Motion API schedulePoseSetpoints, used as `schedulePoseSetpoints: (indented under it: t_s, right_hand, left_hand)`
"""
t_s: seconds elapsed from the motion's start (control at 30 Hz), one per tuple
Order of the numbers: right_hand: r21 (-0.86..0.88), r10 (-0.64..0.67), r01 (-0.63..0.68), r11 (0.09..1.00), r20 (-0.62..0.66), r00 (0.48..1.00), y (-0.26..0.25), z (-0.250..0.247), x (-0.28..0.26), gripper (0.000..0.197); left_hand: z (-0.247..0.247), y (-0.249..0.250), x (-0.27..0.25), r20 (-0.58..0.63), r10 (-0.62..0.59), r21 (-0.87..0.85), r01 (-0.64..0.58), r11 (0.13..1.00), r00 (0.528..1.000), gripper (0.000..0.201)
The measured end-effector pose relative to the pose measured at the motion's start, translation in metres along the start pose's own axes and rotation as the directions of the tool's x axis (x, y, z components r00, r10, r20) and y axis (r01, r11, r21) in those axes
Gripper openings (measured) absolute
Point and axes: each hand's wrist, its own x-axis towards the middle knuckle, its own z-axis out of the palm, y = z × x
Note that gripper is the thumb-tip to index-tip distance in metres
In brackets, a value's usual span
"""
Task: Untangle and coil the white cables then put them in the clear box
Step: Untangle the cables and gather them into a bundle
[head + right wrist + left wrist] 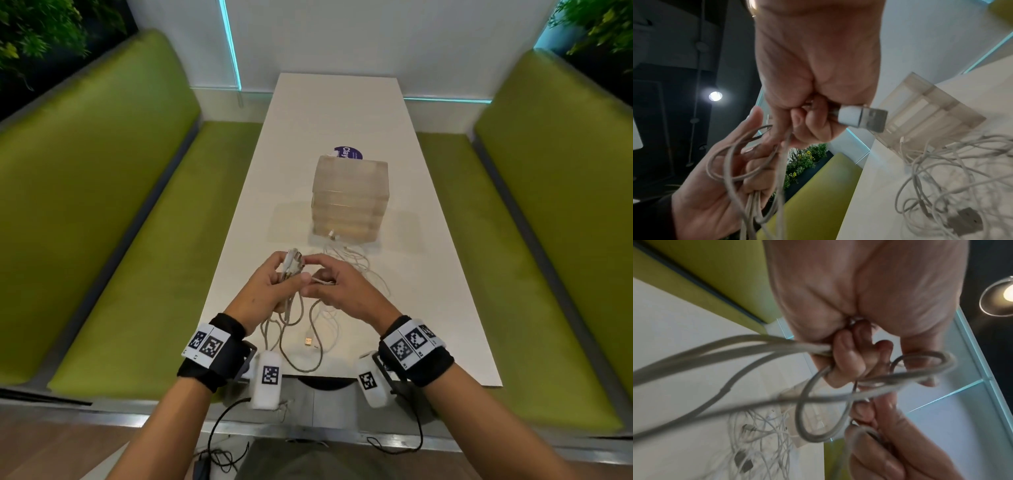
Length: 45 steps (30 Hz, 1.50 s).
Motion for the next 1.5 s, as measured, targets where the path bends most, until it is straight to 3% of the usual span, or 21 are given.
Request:
schedulePoseSetpoints:
  t_s: [0.17, 0.3, 0.43, 0.63, 0.83, 1.0, 1.07, 1.17, 1.27, 1.37, 1.5]
  right_hand:
    - [0.07, -0.091, 0.089, 0.994, 0.024, 0.996, 0.004, 0.004, -0.008, 0.056]
    - [0.082, -0.088, 0.094, 0.992, -0.081, 0.993, 0.007, 0.007, -0.003, 0.033]
    - [0.008, -0.085, 0.087, 0.996, -0.14, 0.986, 0.005, 0.008, -0.002, 0.007]
    - [-0.19, 0.08, -0.071, 0.979, 0.038, 0.996, 0.02, -0.001, -0.019, 0.012]
    - [-0.418, 0.229, -0.129, 0.899, 0.2, 0.953, 0.06, 0.017, -0.042, 0.009]
    - [-0.534, 0.278, -0.064, 0.843, 0.332, 0.901, 0.076, 0.034, -0.047, 0.027]
    - [-0.565, 0.298, -0.003, 0.825, 0.429, 0.853, 0.079, 0.04, -0.052, 0.05]
    - [-0.528, 0.348, -0.027, 0.849, 0.519, 0.781, 0.088, 0.04, -0.064, 0.089]
    - [-0.504, 0.363, -0.042, 0.862, 0.559, 0.745, 0.096, 0.033, -0.075, 0.097]
    - [-0.443, 0.28, -0.025, 0.896, 0.521, 0.807, 0.098, 0.026, -0.08, 0.075]
    - [-0.368, 0.222, -0.101, 0.924, 0.304, 0.926, 0.106, 0.02, -0.079, 0.048]
  left_hand:
    - [0.001, -0.006, -0.002, 0.015, -0.031, -0.056, 0.032, 0.998, 0.999, 0.034]
    - [0.002, -0.008, -0.003, 0.046, -0.029, -0.073, 0.033, 0.997, 0.999, 0.024]
    - [-0.002, -0.011, 0.0, -0.032, -0.02, -0.126, 0.016, 0.992, 0.999, 0.024]
    - [-0.016, -0.008, 0.0, -0.155, -0.039, -0.27, -0.005, 0.963, 0.987, 0.026]
    - [-0.021, -0.007, 0.002, -0.192, -0.035, -0.306, -0.026, 0.952, 0.981, 0.021]
    - [-0.012, -0.008, 0.005, -0.177, -0.038, -0.25, -0.007, 0.968, 0.983, 0.019]
    - [-0.012, -0.009, 0.005, -0.175, -0.039, -0.228, -0.002, 0.974, 0.984, 0.018]
    - [-0.018, -0.006, 0.005, -0.191, -0.039, -0.222, -0.005, 0.975, 0.981, 0.018]
    - [-0.025, -0.006, 0.004, -0.211, -0.039, -0.234, -0.012, 0.972, 0.977, 0.018]
    - [-0.026, -0.008, 0.003, -0.219, -0.036, -0.235, -0.017, 0.972, 0.975, 0.018]
    - [-0.023, -0.006, 0.004, -0.223, -0.028, -0.25, -0.029, 0.968, 0.975, 0.018]
